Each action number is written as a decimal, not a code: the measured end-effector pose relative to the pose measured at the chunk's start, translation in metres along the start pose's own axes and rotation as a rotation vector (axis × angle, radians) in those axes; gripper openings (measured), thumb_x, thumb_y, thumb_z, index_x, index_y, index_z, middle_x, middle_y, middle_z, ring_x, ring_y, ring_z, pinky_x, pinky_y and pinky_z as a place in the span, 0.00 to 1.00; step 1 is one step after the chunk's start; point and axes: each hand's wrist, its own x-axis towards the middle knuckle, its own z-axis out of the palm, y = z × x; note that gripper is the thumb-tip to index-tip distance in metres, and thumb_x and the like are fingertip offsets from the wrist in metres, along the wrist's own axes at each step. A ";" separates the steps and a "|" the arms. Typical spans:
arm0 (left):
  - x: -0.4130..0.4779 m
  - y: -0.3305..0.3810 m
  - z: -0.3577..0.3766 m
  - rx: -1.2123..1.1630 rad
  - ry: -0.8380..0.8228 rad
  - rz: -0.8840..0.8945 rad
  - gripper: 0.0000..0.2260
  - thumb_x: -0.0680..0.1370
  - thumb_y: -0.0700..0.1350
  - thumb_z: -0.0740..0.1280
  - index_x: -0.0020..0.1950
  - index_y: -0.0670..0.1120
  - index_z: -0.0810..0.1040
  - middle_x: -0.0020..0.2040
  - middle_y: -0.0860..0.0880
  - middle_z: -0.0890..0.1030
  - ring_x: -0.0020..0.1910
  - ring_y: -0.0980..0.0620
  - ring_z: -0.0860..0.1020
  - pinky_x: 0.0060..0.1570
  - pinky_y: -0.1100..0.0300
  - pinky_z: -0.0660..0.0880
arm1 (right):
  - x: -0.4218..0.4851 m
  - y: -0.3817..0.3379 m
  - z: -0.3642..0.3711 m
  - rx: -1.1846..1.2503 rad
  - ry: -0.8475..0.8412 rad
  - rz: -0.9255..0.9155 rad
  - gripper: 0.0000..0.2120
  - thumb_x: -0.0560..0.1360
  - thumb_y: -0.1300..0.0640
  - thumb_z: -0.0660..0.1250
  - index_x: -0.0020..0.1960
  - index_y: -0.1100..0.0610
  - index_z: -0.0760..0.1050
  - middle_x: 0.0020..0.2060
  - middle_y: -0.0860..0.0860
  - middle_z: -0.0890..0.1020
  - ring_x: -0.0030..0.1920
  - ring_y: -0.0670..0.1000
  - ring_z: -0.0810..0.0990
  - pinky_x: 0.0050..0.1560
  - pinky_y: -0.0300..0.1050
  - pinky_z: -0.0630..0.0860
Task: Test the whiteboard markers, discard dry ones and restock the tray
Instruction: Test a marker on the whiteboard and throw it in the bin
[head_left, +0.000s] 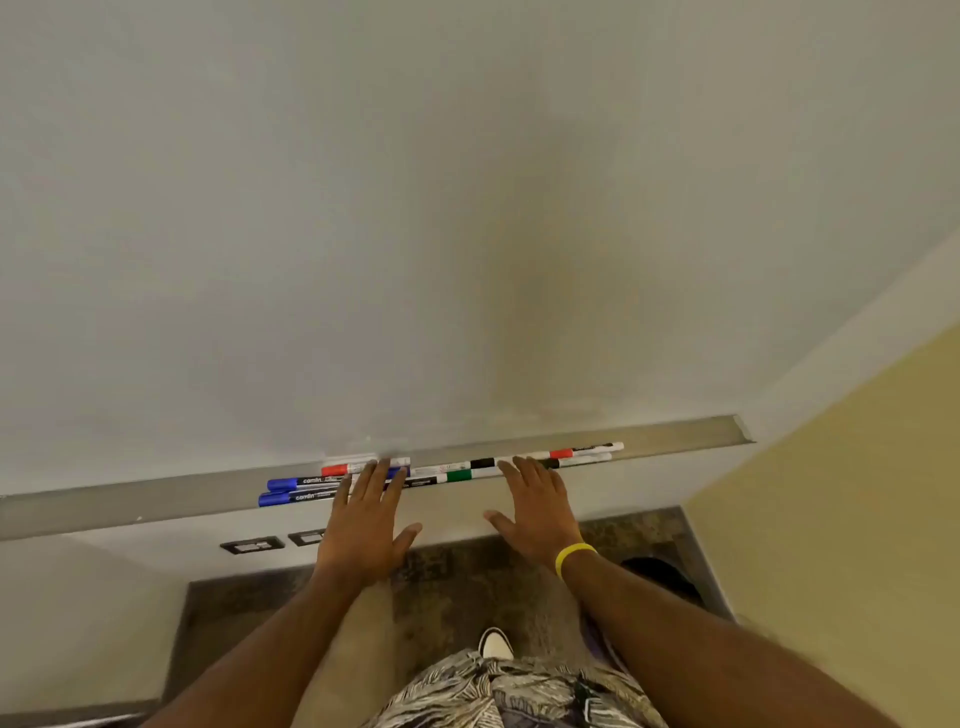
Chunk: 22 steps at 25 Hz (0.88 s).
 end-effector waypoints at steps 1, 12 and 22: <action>0.006 0.004 0.000 0.009 -0.007 -0.005 0.35 0.79 0.67 0.50 0.80 0.50 0.46 0.80 0.47 0.43 0.79 0.46 0.42 0.74 0.46 0.37 | 0.010 0.006 -0.004 -0.018 0.023 -0.026 0.33 0.77 0.38 0.60 0.77 0.52 0.59 0.75 0.53 0.64 0.76 0.56 0.59 0.76 0.55 0.54; 0.051 0.043 -0.005 -0.084 0.021 -0.086 0.27 0.80 0.60 0.57 0.76 0.50 0.62 0.78 0.48 0.62 0.77 0.48 0.58 0.77 0.47 0.51 | 0.097 0.050 -0.033 -0.150 -0.092 -0.272 0.11 0.77 0.57 0.62 0.57 0.58 0.79 0.54 0.55 0.80 0.56 0.58 0.77 0.55 0.50 0.73; 0.064 0.054 -0.003 -0.118 0.064 -0.143 0.22 0.79 0.58 0.61 0.70 0.49 0.71 0.70 0.48 0.72 0.71 0.47 0.68 0.73 0.46 0.59 | 0.119 0.054 -0.024 -0.292 -0.147 -0.481 0.12 0.75 0.61 0.65 0.57 0.56 0.81 0.51 0.54 0.83 0.51 0.58 0.81 0.53 0.49 0.77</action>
